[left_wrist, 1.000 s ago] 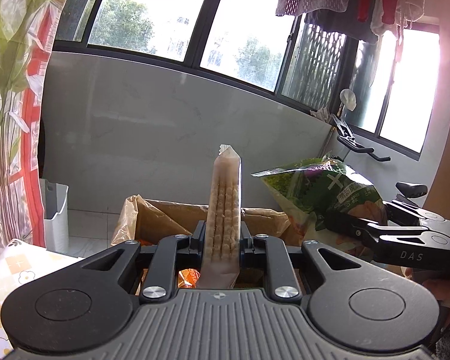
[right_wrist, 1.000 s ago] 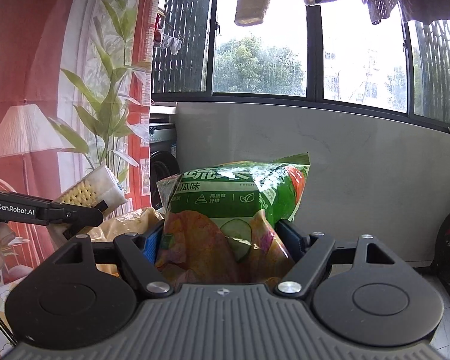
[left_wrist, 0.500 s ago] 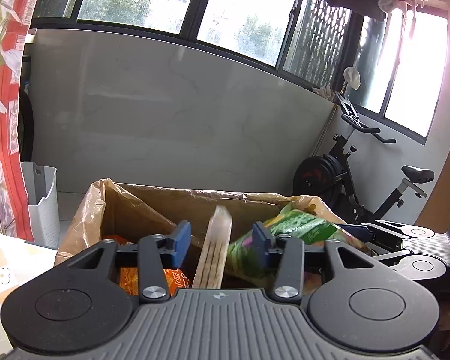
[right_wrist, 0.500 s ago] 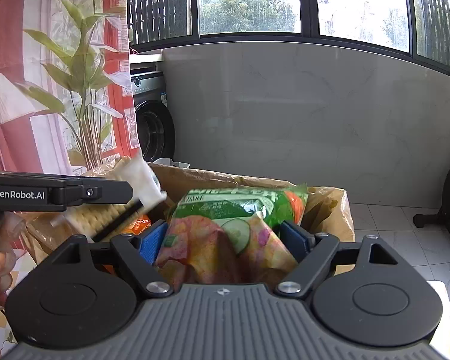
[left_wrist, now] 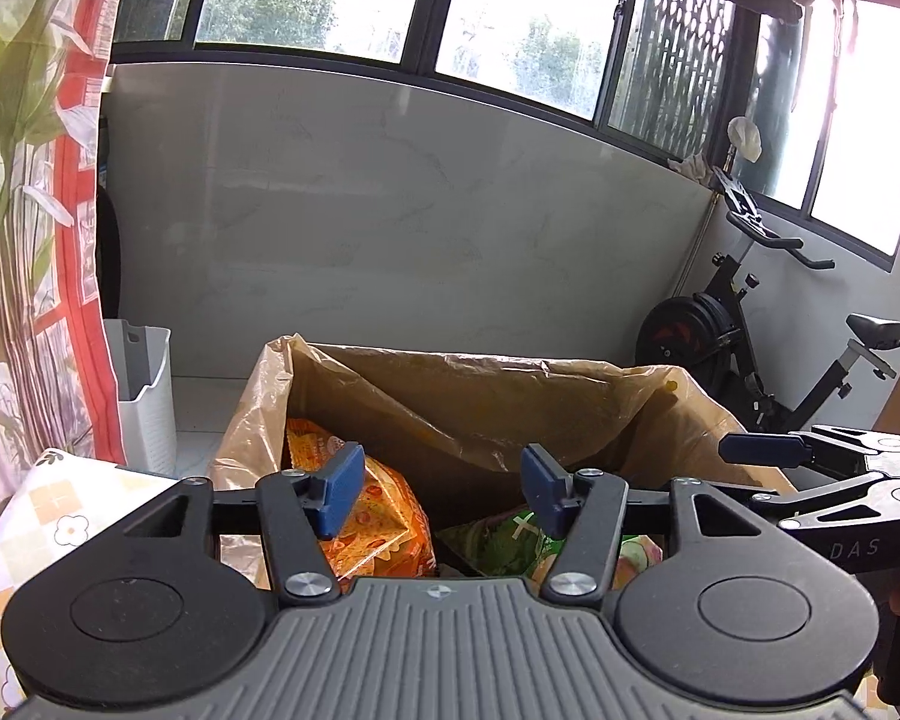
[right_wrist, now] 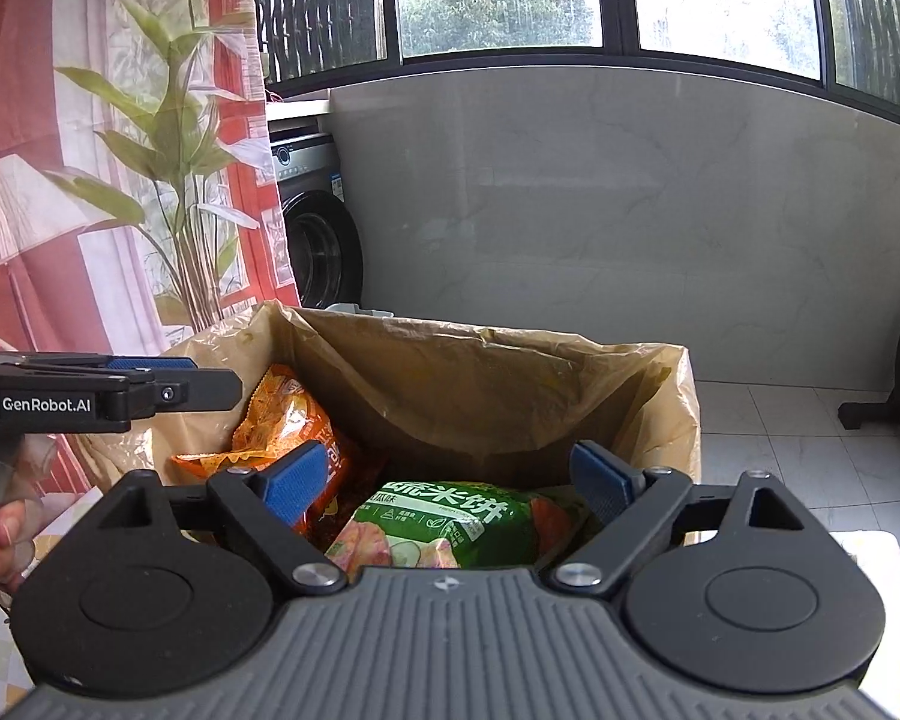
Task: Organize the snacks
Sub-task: 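Open both tools over the box to drop the cracker pack and green bag, then withdraw both open tools from the box toward the remaining snacks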
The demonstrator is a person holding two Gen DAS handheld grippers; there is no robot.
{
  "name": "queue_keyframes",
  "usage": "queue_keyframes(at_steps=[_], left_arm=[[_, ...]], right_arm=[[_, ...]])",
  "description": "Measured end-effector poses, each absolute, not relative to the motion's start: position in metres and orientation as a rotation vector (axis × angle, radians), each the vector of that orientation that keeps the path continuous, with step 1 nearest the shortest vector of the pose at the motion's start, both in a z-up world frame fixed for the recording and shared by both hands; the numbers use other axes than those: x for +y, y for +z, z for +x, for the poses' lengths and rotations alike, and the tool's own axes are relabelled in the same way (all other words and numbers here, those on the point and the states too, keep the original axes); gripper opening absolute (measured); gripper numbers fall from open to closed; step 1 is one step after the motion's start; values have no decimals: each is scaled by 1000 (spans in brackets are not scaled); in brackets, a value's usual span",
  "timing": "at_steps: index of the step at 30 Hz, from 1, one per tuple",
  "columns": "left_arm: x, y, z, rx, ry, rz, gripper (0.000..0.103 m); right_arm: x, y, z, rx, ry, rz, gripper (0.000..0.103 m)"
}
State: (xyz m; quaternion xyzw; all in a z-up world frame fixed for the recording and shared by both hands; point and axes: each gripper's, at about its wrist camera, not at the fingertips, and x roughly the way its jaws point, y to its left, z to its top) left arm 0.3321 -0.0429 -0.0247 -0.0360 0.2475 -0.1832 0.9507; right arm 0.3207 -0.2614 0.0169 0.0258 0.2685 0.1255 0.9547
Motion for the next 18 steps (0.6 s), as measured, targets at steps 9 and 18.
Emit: queue_keyframes(at_steps=[9, 18], left_arm=[[-17, -11, 286, 470, -326, -34, 67], [5, -16, 250, 472, -272, -42, 69]], right_arm=[[-262, 23, 290, 542, 260, 67, 90], [-260, 27, 260, 521, 264, 58, 90]])
